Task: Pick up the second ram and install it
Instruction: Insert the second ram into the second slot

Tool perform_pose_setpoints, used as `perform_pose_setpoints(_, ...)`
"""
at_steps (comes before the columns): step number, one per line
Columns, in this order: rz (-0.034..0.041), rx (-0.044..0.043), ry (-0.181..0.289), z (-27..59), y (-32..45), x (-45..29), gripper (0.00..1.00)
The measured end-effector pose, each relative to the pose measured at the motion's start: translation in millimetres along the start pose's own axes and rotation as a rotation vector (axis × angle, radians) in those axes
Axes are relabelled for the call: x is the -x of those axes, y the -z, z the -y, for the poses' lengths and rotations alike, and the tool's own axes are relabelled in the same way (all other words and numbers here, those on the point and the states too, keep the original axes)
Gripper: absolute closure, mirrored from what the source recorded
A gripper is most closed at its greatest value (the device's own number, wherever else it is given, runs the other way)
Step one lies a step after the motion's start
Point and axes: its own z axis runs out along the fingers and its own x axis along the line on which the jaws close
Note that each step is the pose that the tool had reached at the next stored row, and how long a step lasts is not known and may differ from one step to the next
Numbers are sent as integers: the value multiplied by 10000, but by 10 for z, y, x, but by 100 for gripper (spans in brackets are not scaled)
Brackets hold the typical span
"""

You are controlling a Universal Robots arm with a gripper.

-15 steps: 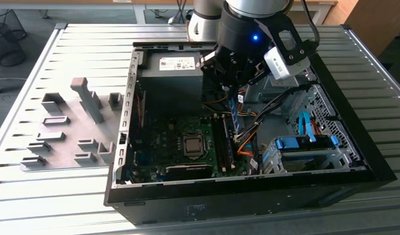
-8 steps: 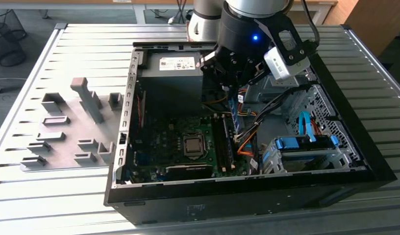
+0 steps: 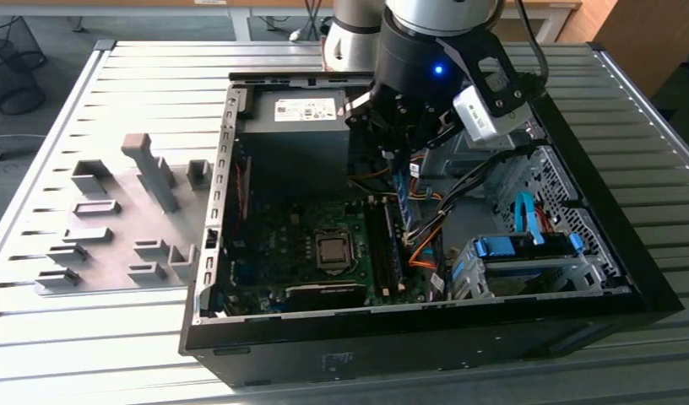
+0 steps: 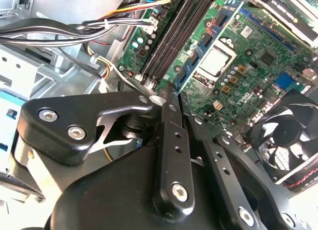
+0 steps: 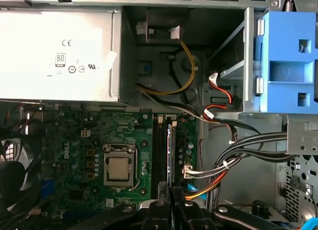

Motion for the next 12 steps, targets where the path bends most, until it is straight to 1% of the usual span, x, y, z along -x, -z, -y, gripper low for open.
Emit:
perform_pose_setpoints(8, 0, -1, 0, 2, -136, 0, 86)
perform_pose_setpoints(12, 0, -3, 0, 2, -147, 0, 86)
